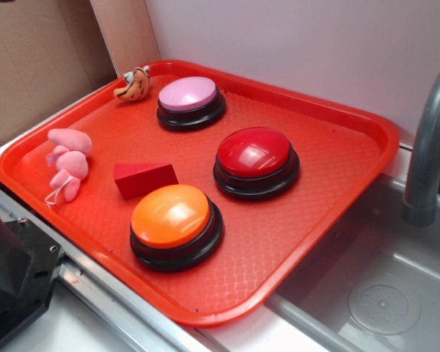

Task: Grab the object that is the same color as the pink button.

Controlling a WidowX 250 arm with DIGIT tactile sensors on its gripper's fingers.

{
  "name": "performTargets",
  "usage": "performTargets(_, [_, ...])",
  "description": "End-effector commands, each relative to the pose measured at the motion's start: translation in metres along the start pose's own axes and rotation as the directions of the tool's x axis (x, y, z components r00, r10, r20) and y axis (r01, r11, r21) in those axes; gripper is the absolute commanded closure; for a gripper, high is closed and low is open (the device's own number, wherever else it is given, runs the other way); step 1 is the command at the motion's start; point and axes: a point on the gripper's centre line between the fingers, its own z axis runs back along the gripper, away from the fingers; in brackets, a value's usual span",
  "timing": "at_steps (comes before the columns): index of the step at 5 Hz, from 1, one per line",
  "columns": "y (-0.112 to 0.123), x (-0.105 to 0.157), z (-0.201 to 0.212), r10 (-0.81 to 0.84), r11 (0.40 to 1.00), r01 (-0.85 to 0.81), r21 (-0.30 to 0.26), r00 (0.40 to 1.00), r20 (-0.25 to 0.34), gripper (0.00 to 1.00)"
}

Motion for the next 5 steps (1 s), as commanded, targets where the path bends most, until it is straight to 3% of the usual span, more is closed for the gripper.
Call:
performTargets(1, [0.0, 0.0, 0.0, 0.0, 1.0, 0.0, 0.0, 1.0, 0.0, 0.0])
performTargets(2, [0.01, 0.006, -0.022, 0.081, 0.997, -0.081, -0.006, 0.997, 0.014, 0.0])
performTargets(3, [0.023, 0.01, -0.047, 0.217, 0.973, -0.223, 0.062, 0.973, 0.081, 0.0])
performTargets(4, [0.039, 0.009, -0.084, 0.366, 0.919, -0.374, 0.124, 0.927, 0.086, 0.0])
performTargets(5, [0.062, 0.007, -0.12, 0.537, 0.821, -0.549, 0.158, 0.836, 0.111, 0.0])
